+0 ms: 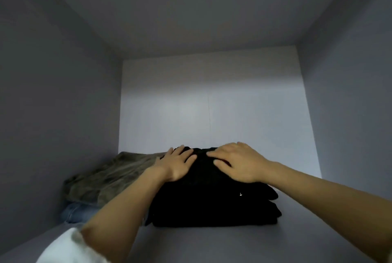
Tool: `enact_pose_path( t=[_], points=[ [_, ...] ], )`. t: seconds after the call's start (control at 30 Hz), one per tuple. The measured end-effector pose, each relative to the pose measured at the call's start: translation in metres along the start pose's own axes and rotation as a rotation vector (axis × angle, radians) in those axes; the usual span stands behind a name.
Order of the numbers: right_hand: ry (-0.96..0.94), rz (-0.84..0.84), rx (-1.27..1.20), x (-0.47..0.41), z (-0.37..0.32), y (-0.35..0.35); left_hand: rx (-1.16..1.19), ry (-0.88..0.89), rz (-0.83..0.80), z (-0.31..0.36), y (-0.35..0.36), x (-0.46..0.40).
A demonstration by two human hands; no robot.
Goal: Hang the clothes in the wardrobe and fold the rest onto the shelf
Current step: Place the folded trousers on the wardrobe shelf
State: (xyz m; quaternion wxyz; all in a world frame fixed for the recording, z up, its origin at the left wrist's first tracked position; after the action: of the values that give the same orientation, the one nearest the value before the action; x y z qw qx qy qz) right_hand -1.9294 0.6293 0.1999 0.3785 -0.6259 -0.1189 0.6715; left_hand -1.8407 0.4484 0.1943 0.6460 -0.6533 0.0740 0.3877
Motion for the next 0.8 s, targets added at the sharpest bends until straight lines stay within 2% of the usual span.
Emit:
enact_pose_path(
  t=[0.03,0.13,0.23,0.33,0.4,0.53,0.63,0.7,0.8],
  points=[
    [-0.041,-0.110,0.065,0.012,-0.005,0.007,-0.080,0.011,-0.009,0.001,0.002,0.005],
    [0.037,-0.341,0.150,0.033,-0.009,0.009,-0.165,-0.033,-0.094,0.008,0.003,0.026],
    [0.091,-0.452,0.249,0.035,-0.020,0.000,-0.236,-0.089,-0.166,0.012,-0.006,0.047],
    [0.097,-0.535,0.365,0.036,-0.037,-0.009,-0.207,-0.109,-0.193,0.014,-0.021,0.077],
    [0.091,-0.500,0.309,0.036,-0.054,-0.022,-0.203,-0.104,-0.125,0.016,-0.035,0.099],
    [-0.004,-0.229,-0.008,0.036,-0.110,-0.051,-0.290,-0.184,0.178,0.007,-0.081,0.168],
    [-0.075,-0.053,-0.174,0.050,-0.158,-0.068,-0.315,-0.255,0.326,-0.007,-0.111,0.235],
    [-0.038,0.045,-0.393,0.064,-0.187,-0.077,-0.294,-0.322,0.379,-0.018,-0.125,0.282],
    [0.053,0.144,-0.847,0.095,-0.236,-0.079,-0.230,-0.444,0.474,-0.031,-0.138,0.363]
  ],
)
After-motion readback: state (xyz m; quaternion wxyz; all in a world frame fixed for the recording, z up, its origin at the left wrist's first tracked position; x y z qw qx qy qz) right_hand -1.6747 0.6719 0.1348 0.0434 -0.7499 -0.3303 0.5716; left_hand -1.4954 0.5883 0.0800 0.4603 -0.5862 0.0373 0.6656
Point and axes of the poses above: each hand's wrist, its own x-axis away from the middle knuckle, its own y-axis out of the palm, z = x × y, the point moved 3 cm from there along -x, towards the middle knuckle, and after that the axes turned 12 degrees about z, right-handed, at the moved point
